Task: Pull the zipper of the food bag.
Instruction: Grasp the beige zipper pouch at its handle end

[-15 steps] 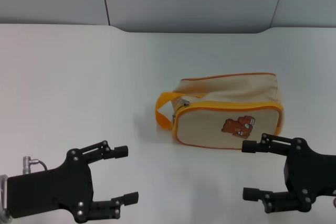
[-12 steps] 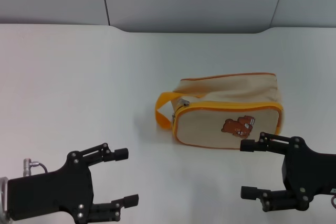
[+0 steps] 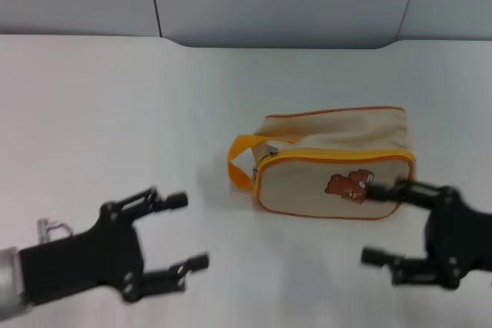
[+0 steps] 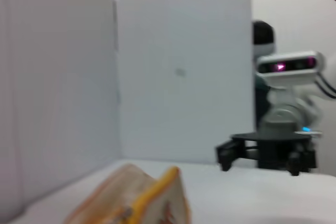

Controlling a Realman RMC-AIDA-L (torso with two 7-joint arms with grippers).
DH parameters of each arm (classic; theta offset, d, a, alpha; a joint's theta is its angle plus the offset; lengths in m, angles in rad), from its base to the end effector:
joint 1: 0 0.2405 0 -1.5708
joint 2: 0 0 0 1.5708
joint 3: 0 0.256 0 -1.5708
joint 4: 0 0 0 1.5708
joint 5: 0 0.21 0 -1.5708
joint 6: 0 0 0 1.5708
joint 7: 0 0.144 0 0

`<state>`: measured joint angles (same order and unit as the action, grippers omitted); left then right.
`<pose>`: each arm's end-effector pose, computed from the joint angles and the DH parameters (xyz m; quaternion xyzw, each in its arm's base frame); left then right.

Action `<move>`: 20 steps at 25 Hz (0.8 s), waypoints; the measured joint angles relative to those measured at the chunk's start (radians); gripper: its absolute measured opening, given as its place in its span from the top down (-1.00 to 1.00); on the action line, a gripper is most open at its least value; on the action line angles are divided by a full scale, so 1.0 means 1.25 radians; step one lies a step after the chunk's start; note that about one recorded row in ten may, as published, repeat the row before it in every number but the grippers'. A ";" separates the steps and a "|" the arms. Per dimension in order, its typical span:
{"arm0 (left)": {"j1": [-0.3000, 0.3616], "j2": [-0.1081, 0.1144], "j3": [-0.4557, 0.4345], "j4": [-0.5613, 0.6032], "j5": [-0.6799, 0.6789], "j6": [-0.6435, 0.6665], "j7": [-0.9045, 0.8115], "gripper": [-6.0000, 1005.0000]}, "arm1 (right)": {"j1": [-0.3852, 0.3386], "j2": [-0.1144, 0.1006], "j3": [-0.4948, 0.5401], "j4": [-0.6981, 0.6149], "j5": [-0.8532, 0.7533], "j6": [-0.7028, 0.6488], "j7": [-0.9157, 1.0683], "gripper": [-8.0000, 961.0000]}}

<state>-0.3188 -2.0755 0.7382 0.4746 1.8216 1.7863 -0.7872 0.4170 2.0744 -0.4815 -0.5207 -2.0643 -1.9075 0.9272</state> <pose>-0.2914 0.2383 -0.0154 -0.9261 -0.0573 -0.3428 0.1467 0.2811 0.2532 0.0043 -0.9279 0.0801 0.3494 0.1025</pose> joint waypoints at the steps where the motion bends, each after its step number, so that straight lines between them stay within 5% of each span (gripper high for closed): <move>1: -0.033 -0.002 0.000 -0.061 -0.028 -0.052 0.029 -0.62 | -0.010 -0.001 0.021 -0.002 0.011 -0.001 -0.001 -0.74; 5: -0.105 -0.003 0.000 -0.170 -0.038 -0.153 0.077 -0.61 | -0.065 -0.016 0.105 -0.008 0.063 -0.019 -0.001 -0.74; 6: -0.157 -0.004 -0.002 -0.240 -0.039 -0.230 0.098 -0.61 | -0.095 -0.026 0.147 -0.013 0.078 -0.035 -0.001 -0.74; 11: -0.264 -0.005 -0.038 -0.388 -0.047 -0.384 0.168 -0.60 | -0.140 -0.033 0.229 -0.016 0.081 -0.058 -0.001 -0.74; 20: -0.295 -0.005 -0.165 -0.473 -0.041 -0.450 0.265 -0.57 | -0.151 -0.028 0.247 -0.014 0.082 -0.055 -0.012 -0.74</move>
<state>-0.6872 -2.0817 0.5324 -0.1162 1.7701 1.2233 -0.4558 0.2279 2.0398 -0.1722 -0.5376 -1.9620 -1.9764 0.9116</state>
